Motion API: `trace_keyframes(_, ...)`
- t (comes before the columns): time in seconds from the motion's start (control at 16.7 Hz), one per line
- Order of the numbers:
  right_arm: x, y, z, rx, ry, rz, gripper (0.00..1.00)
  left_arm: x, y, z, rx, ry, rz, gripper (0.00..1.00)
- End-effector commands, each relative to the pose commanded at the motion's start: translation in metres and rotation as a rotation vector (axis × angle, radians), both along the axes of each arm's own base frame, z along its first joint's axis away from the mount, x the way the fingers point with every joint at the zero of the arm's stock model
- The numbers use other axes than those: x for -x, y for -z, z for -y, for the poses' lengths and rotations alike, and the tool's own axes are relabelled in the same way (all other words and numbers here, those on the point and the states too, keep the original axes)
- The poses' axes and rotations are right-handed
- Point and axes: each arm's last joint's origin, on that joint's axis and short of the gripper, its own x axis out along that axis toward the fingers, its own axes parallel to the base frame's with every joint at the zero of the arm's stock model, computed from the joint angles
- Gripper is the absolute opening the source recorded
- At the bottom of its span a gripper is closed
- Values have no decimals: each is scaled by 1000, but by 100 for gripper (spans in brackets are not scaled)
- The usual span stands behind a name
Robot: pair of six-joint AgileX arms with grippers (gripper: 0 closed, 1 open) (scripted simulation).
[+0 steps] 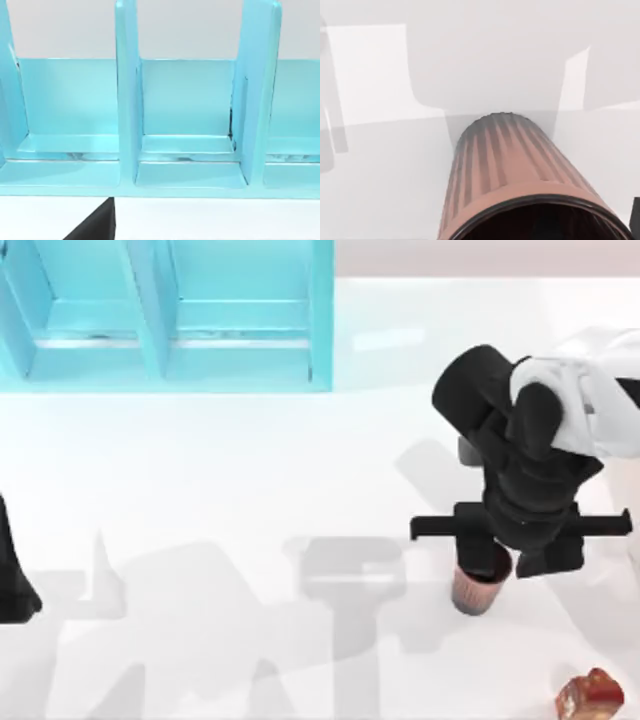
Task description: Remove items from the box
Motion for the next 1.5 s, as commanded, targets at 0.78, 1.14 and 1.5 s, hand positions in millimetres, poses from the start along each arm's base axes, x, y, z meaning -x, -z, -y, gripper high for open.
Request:
trace_keyframes(0.78, 0, 0, 0, 0, 0, 0, 100, 0, 0, 0, 0, 0, 0, 100)
trace_keyframes(1.14, -3, -25, -3, 7, -4, -9, 100, 0, 0, 0, 0, 0, 0, 100)
trace_keyframes(1.5, -2, -90, -1, 3, 0, -4, 100, 0, 0, 0, 0, 0, 0, 100)
